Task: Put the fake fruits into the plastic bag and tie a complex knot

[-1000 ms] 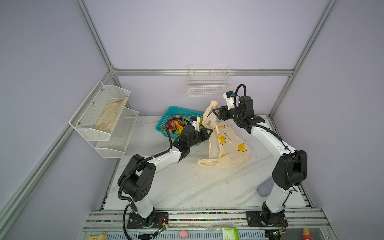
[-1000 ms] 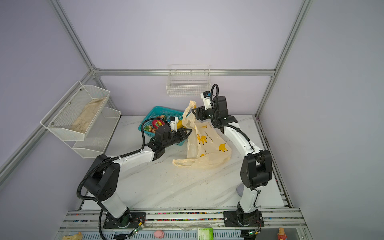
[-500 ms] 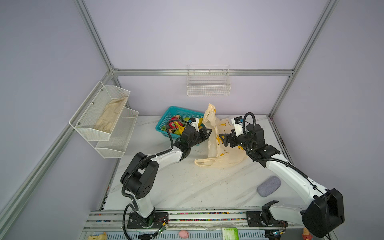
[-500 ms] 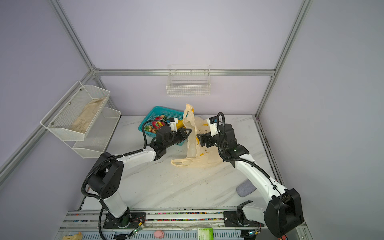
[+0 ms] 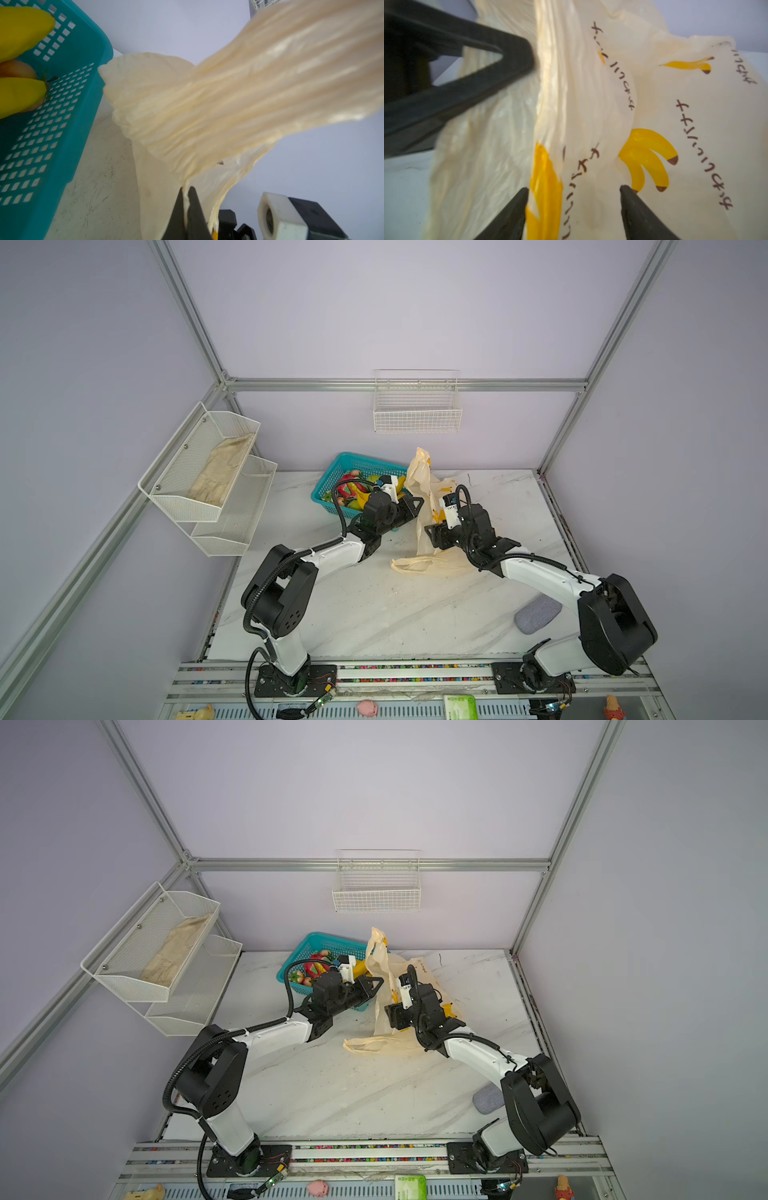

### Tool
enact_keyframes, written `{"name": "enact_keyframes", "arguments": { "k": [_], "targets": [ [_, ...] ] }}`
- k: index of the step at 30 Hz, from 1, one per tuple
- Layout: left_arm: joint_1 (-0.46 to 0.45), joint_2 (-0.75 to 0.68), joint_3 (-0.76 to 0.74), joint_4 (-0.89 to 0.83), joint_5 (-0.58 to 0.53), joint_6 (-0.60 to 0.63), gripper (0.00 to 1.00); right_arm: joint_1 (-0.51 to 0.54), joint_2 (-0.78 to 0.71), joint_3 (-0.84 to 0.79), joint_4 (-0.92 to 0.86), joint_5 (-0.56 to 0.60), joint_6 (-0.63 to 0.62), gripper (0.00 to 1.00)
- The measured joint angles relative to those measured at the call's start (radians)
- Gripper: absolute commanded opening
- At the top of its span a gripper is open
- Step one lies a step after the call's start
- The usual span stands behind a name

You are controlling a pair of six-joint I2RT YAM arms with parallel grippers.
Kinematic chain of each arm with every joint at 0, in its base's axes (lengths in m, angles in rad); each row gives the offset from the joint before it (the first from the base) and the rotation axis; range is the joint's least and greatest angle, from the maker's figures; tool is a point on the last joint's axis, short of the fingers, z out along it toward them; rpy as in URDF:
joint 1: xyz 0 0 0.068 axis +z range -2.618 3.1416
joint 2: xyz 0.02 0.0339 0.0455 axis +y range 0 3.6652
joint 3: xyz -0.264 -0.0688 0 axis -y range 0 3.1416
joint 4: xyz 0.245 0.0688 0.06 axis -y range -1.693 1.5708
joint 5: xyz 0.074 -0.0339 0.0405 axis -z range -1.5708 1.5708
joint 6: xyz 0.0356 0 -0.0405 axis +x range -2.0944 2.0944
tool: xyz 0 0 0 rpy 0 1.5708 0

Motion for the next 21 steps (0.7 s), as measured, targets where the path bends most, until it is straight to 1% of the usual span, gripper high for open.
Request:
{"name": "enact_keyframes", "arguments": {
  "k": [4, 7, 9, 12, 17, 21],
  "targets": [
    [0.0, 0.0, -0.01, 0.005, 0.0, 0.001, 0.0, 0.0, 0.026, 0.016, -0.003, 0.082, -0.006, 0.27],
    [0.0, 0.0, -0.024, 0.003, -0.004, 0.006, 0.0, -0.002, 0.023, 0.047, -0.033, 0.151, -0.012, 0.12],
    [0.0, 0.0, -0.035, -0.004, -0.011, 0.015, 0.0, -0.012, 0.007, 0.067, -0.068, 0.186, -0.021, 0.05],
    [0.0, 0.0, -0.047, -0.03, -0.021, 0.051, 0.0, -0.066, -0.048, 0.096, -0.142, 0.209, -0.034, 0.0],
    [0.002, 0.008, -0.049, -0.097, -0.038, 0.147, 0.0, -0.188, -0.153, 0.175, -0.247, 0.208, -0.047, 0.0],
    [0.002, 0.021, -0.049, -0.148, -0.048, 0.238, 0.0, -0.229, -0.184, 0.25, -0.291, 0.204, -0.051, 0.0]
  ]
}}
